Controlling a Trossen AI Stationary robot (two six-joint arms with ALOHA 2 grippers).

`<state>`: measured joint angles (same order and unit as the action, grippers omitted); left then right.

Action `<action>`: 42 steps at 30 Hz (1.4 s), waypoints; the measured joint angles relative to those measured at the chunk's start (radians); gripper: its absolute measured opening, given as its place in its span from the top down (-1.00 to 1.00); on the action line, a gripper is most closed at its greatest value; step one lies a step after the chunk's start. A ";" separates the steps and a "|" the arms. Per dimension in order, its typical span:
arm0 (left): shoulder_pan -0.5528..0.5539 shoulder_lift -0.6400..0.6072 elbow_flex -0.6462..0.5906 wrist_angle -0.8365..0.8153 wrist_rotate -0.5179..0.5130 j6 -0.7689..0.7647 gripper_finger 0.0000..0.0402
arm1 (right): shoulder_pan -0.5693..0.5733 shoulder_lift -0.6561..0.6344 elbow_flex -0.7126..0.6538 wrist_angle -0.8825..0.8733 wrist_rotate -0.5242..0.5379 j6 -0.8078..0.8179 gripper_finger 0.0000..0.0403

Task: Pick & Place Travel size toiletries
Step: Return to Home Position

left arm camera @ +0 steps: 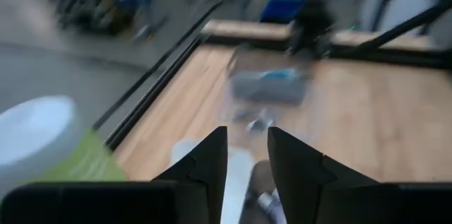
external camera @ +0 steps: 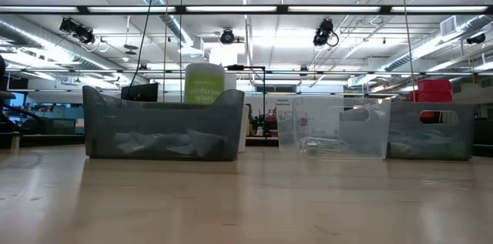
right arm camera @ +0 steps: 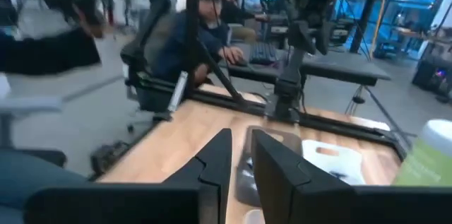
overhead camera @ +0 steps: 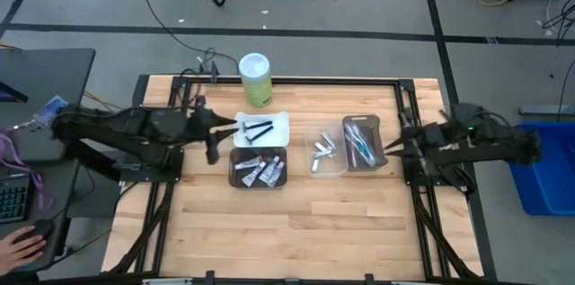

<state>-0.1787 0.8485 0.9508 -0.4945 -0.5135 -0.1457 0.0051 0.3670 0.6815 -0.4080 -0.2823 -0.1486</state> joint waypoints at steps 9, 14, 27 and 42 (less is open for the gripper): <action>0.026 -0.333 -0.462 0.517 0.240 0.230 0.52 | 0.000 -0.196 -0.071 -0.055 -0.015 0.036 0.69; 0.068 -0.512 -0.646 0.628 0.271 0.231 0.55 | 0.000 -0.261 -0.186 0.084 -0.061 0.032 0.70; 0.089 -0.847 -0.860 0.632 0.247 0.263 0.66 | 0.000 -0.297 -0.418 0.292 -0.062 0.042 0.71; 0.089 -0.843 -0.942 0.623 0.222 0.206 0.72 | 0.000 -0.298 -0.615 0.480 -0.061 0.060 0.71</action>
<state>-0.0895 0.0056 0.0090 0.1283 -0.2917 0.0605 0.0049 0.0692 0.0665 0.0717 -0.3431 -0.0881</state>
